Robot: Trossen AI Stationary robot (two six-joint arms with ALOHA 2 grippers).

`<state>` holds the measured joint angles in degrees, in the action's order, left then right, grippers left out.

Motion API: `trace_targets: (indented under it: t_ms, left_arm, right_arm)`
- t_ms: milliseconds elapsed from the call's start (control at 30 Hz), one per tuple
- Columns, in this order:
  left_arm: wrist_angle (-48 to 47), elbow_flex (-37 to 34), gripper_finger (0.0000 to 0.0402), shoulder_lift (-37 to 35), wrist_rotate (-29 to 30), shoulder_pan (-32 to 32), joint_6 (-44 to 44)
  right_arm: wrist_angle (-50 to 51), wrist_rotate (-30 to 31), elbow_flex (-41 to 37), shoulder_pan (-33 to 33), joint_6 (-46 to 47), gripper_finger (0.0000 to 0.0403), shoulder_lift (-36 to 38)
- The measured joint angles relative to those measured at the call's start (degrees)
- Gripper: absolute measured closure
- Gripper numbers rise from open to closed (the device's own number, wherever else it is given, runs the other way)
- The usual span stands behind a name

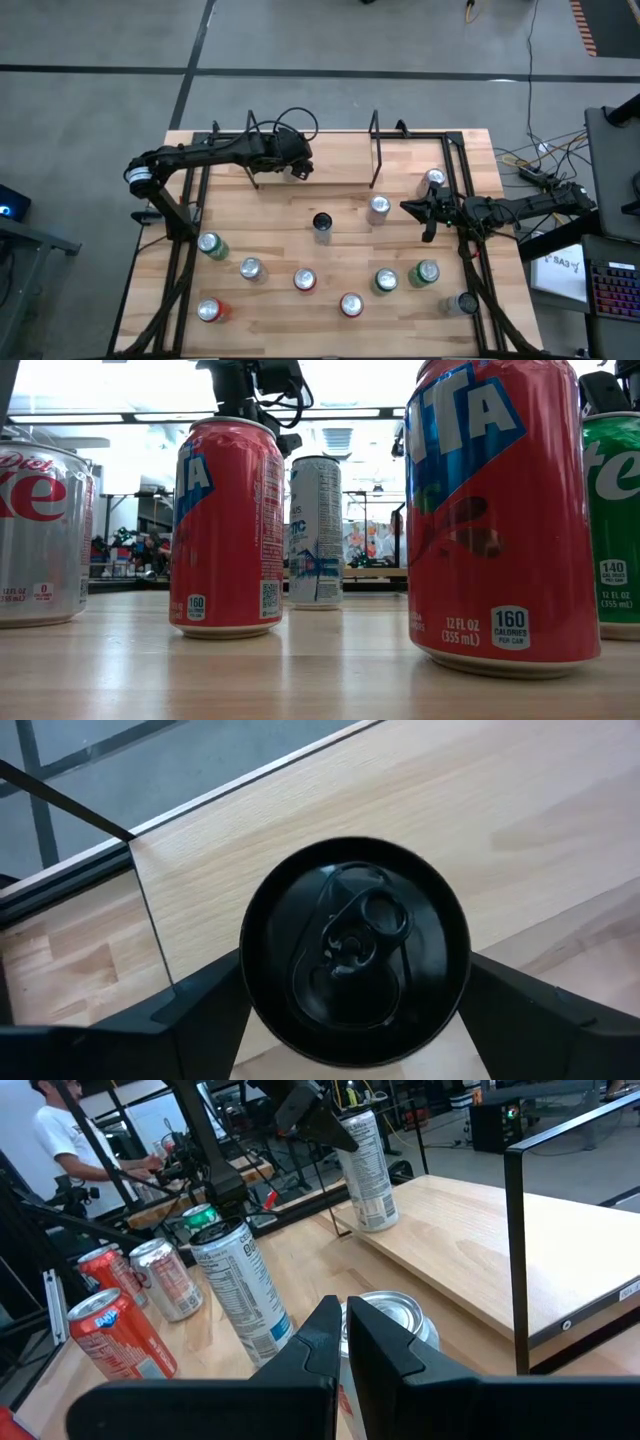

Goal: Sort soda cans
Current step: Put the white yellow soda can on the shelf

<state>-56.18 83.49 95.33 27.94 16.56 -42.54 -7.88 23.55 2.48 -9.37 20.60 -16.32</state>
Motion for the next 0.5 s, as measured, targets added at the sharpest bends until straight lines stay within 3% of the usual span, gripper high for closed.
trace_targets:
  t_ms: [500]
  left_arm:
    - [-8.0, 10.3, 0.0092, -0.2, 0.1, 0.0, 5.0]
  right_arm:
    - [0.0, 0.0, 0.0, 0.0, 0.3, 0.0390, 0.0]
